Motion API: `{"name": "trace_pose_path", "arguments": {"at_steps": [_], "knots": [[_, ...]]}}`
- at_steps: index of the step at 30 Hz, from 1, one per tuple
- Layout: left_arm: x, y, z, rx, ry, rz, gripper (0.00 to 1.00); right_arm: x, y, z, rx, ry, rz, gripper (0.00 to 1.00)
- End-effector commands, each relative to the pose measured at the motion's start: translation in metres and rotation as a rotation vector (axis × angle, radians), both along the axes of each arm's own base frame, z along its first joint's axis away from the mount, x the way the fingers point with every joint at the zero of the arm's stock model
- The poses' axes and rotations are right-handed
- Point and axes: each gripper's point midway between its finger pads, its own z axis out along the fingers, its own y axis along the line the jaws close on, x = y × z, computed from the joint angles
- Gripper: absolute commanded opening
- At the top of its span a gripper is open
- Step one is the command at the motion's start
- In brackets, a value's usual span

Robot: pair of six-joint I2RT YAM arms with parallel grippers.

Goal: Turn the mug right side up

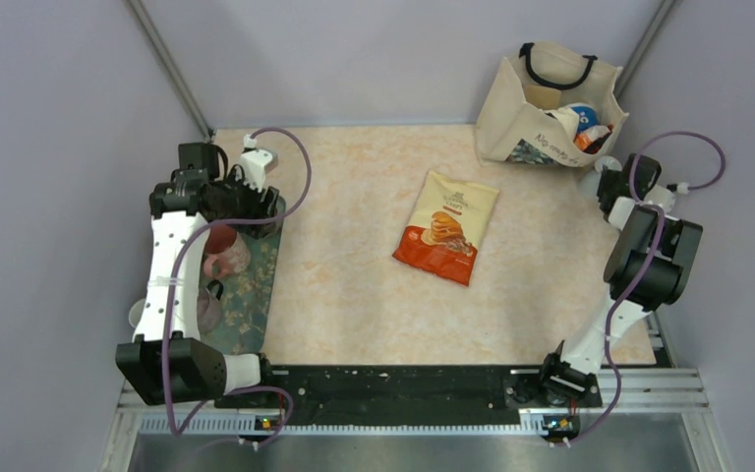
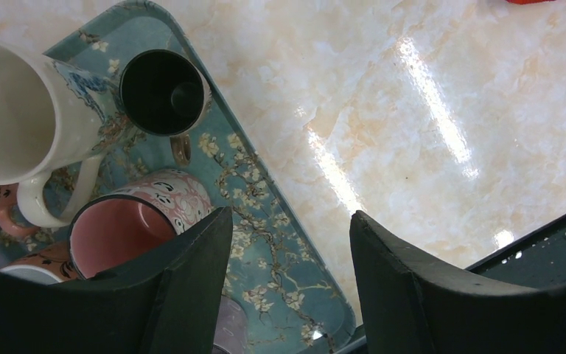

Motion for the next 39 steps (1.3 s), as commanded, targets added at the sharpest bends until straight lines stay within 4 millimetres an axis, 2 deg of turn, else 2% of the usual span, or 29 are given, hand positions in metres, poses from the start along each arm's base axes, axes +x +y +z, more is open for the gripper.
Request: {"name": "trace_pose_path", "arguments": {"at_steps": [1,3,8,14,25,30,39], "knots": [[0.003,0.000,0.027,0.019,-0.098,-0.017,0.65,0.000,-0.007,0.004,0.005,-0.007,-0.026,0.17],[0.002,0.000,0.026,0.018,-0.097,-0.019,0.65,-0.002,-0.005,0.006,0.002,-0.016,-0.023,0.11],[0.000,0.000,0.027,0.025,-0.103,-0.025,0.65,-0.012,-0.003,0.015,-0.026,-0.024,-0.022,0.08],[-0.005,-0.002,0.031,0.023,-0.120,-0.035,0.65,-0.019,0.008,0.012,-0.034,-0.012,0.036,0.00],[-0.013,-0.005,0.038,0.020,-0.147,-0.051,0.65,-0.038,0.031,0.032,-0.081,-0.030,0.144,0.00],[-0.016,-0.007,0.041,0.015,-0.162,-0.061,0.65,-0.040,0.052,0.037,-0.041,-0.067,0.230,0.00],[-0.019,-0.010,0.043,0.002,-0.172,-0.073,0.65,-0.066,0.082,0.039,-0.012,-0.085,0.326,0.00]]}}
